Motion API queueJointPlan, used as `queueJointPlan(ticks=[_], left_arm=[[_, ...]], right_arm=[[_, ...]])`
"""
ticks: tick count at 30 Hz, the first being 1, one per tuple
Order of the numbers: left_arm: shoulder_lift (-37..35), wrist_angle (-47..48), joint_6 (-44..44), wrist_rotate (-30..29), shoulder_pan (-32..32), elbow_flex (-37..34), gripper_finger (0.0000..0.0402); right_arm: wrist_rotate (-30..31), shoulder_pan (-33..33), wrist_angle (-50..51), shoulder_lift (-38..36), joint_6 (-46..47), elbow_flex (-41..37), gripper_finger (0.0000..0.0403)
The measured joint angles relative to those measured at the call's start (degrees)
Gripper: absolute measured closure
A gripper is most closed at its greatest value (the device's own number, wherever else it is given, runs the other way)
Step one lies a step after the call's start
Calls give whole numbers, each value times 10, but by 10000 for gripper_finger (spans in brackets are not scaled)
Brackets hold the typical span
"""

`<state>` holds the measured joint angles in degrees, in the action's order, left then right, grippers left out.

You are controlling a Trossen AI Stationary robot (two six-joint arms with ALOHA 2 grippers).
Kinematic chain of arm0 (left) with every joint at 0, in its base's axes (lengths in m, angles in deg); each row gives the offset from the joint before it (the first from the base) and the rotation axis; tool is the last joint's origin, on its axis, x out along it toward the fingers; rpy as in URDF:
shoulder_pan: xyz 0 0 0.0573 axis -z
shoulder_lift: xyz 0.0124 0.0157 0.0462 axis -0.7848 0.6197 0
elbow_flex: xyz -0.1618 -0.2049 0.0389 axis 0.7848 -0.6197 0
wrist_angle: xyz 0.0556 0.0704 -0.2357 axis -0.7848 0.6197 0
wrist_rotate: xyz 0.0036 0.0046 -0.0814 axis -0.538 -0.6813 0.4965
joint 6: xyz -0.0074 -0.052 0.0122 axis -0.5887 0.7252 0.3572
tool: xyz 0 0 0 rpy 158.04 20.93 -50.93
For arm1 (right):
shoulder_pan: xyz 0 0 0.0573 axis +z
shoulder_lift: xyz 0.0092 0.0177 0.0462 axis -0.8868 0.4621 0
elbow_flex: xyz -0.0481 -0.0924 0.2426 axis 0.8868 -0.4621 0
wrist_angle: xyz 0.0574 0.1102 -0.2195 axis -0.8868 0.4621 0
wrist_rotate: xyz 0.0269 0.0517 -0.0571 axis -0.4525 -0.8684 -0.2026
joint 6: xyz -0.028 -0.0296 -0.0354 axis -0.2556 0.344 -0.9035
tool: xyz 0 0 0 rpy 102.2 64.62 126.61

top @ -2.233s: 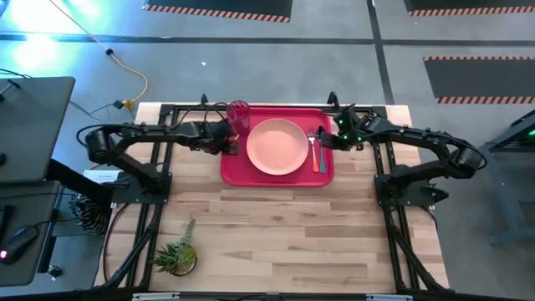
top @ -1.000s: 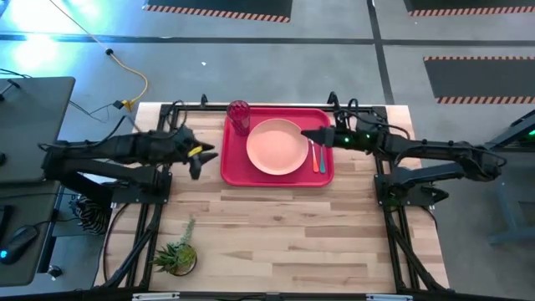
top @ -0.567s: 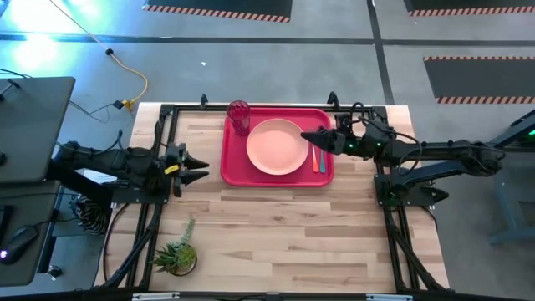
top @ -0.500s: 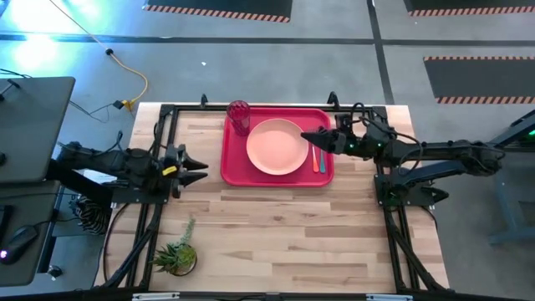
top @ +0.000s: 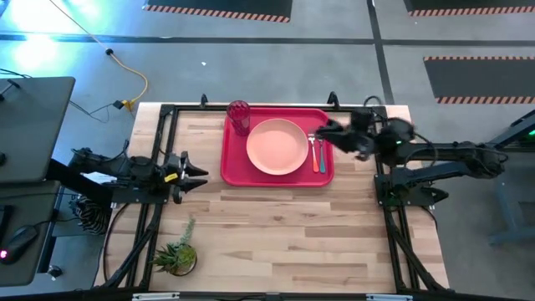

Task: Pick and place plate/cup/fork/spoon on tray
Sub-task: Return to Home Position

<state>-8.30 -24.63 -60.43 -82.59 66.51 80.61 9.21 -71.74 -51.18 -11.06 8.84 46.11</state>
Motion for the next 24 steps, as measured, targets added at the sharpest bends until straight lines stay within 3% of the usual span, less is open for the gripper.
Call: queueJointPlan(ticks=[6, 10, 12, 15, 19, 24], left_arm=[[9, 1, 10, 7, 0, -9, 257], [11, 3, 14, 7, 0, -9, 257], [11, 5, 15, 8, 0, -9, 257], [11, 4, 15, 8, 0, -9, 257], [11, 4, 14, 9, 0, -9, 257], [11, 4, 14, 9, 0, -9, 257]], right_arm=[[-129, -60, -10, -99, -45, 0, 293], [-195, -97, 72, -187, -74, 0, 293], [-198, -108, 144, -238, -101, 0, 293], [-161, -115, 290, -320, -167, 0, 293], [-29, -113, 474, -416, -240, 0, 293], [35, -110, 598, -477, -301, 0, 293]])
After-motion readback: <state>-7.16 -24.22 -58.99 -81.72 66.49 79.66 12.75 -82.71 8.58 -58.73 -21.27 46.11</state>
